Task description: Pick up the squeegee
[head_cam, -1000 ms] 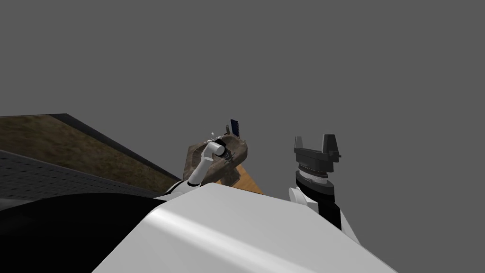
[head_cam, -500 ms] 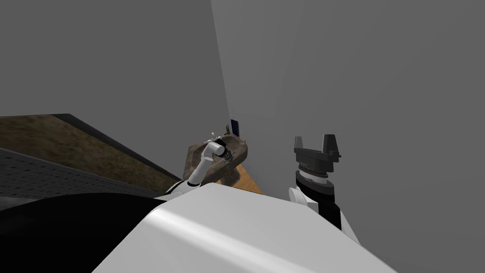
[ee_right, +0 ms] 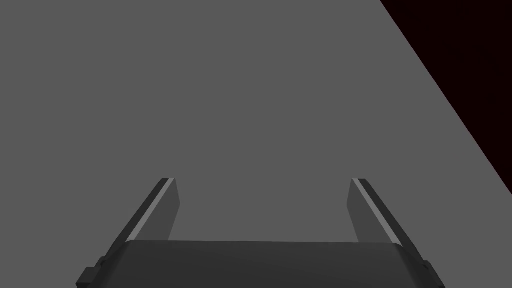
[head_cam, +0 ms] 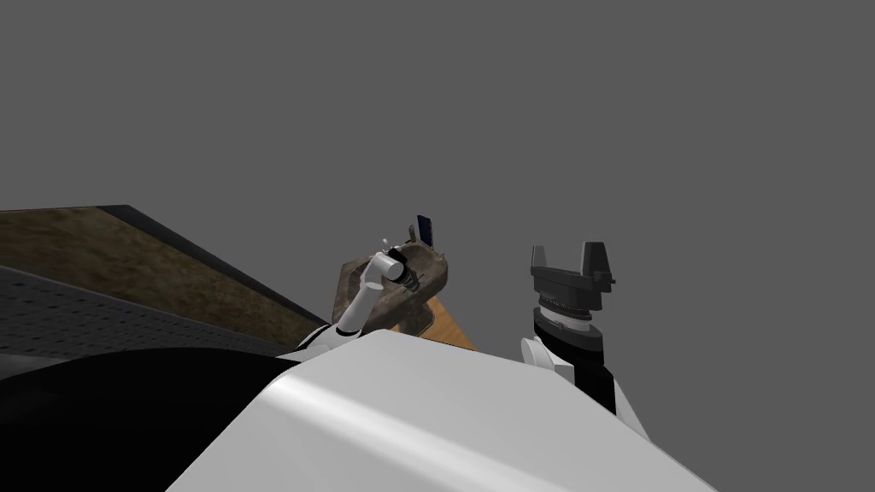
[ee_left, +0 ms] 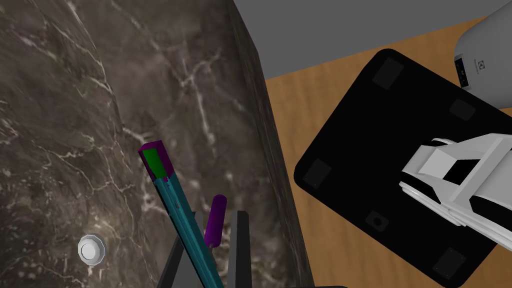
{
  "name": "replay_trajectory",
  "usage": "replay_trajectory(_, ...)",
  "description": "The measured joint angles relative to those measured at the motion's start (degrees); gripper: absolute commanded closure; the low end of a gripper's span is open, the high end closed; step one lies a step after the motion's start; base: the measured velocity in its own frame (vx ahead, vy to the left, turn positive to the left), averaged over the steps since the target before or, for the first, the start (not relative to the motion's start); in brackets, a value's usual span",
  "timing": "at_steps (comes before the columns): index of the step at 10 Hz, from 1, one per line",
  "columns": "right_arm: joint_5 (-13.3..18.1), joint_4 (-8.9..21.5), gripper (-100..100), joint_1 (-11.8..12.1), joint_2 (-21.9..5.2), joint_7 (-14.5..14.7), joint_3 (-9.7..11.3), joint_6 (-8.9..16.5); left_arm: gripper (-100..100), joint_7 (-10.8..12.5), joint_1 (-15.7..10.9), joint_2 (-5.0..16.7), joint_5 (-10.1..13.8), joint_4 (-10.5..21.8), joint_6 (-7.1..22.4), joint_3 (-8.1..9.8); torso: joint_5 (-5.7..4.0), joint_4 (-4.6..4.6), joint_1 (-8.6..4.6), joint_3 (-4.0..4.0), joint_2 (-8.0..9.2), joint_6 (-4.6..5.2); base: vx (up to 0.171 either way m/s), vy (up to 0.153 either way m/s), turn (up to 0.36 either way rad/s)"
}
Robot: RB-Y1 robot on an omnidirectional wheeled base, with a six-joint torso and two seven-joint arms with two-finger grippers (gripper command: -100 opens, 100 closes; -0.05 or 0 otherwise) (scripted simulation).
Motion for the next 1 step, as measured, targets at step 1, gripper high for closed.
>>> replay_trajectory(1, 0.0, 0.0, 0, 0.0, 0.0, 0.0, 0.0, 0.0, 0, 0.1, 0.0, 0.0, 0.0, -0.1, 0.2, 0.03, 0.00, -0.01, -0.04, -0.01, 0.00, 0.02, 0.000, 0.000, 0.000)
